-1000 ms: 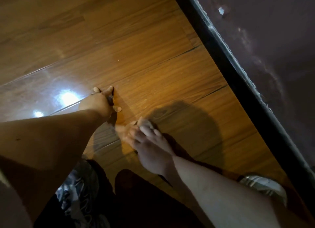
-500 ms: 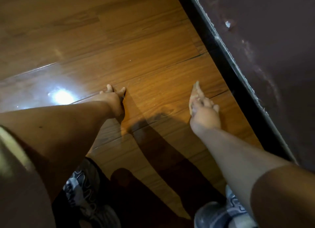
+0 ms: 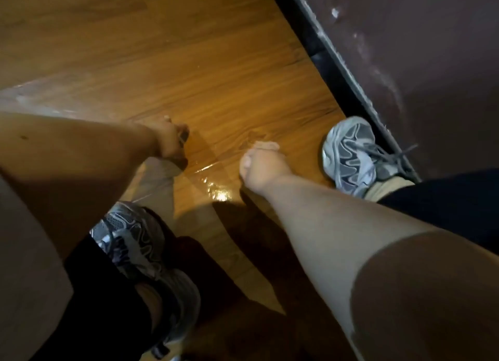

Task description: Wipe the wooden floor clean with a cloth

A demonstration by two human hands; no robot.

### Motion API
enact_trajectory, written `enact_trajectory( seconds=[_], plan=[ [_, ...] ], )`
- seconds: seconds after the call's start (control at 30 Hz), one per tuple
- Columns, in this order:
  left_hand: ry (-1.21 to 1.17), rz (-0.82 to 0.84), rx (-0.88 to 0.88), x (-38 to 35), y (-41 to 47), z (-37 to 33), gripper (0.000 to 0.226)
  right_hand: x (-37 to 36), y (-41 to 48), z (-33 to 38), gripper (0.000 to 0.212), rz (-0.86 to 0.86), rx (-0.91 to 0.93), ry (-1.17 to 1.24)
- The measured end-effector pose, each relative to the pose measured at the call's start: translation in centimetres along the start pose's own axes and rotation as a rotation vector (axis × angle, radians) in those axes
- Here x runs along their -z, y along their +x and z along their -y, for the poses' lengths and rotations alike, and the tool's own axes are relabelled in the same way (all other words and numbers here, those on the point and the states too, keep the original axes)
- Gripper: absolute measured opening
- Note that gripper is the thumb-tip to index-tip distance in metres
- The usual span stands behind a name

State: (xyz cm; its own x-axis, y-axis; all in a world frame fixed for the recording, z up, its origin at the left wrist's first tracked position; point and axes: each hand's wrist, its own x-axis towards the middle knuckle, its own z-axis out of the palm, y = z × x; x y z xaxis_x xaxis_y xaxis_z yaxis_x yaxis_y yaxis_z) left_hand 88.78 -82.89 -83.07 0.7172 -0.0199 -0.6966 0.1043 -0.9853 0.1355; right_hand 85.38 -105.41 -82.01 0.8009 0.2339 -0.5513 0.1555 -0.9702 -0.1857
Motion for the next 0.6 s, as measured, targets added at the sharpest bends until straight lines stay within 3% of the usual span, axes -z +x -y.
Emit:
enact_trajectory(
  seconds=[0.07, 0.17, 0.27, 0.33, 0.47, 0.6],
  plan=[
    [0.093, -0.119, 0.032, -0.1, 1.1, 0.8, 0.08, -3.1, 0.4, 2.1, 0.042, 0.154, 0.179, -0.089],
    [0.046, -0.191, 0.115, -0.7, 2.7, 2.3, 0.082, -5.6, 0.9, 4.5, 0.045, 0.284, 0.315, 0.02],
    [-0.024, -0.179, 0.172, -1.0, 3.3, 3.8, 0.078, -4.2, 2.2, 2.4, 0.033, 0.175, 0.39, 0.071],
    [-0.053, -0.168, 0.18, -1.0, 3.1, 4.6, 0.076, -1.4, 4.1, -1.3, 0.036, 0.055, 0.289, 0.079],
    [-0.263, -0.26, 0.305, -0.8, 3.6, 5.6, 0.072, 6.6, 8.5, -9.4, 0.049, -0.063, -0.184, -0.059],
    [-0.292, -0.324, 0.429, -2.7, 3.0, 7.1, 0.066, 5.7, 8.3, -5.1, 0.058, -0.051, -0.326, -0.057]
  ],
)
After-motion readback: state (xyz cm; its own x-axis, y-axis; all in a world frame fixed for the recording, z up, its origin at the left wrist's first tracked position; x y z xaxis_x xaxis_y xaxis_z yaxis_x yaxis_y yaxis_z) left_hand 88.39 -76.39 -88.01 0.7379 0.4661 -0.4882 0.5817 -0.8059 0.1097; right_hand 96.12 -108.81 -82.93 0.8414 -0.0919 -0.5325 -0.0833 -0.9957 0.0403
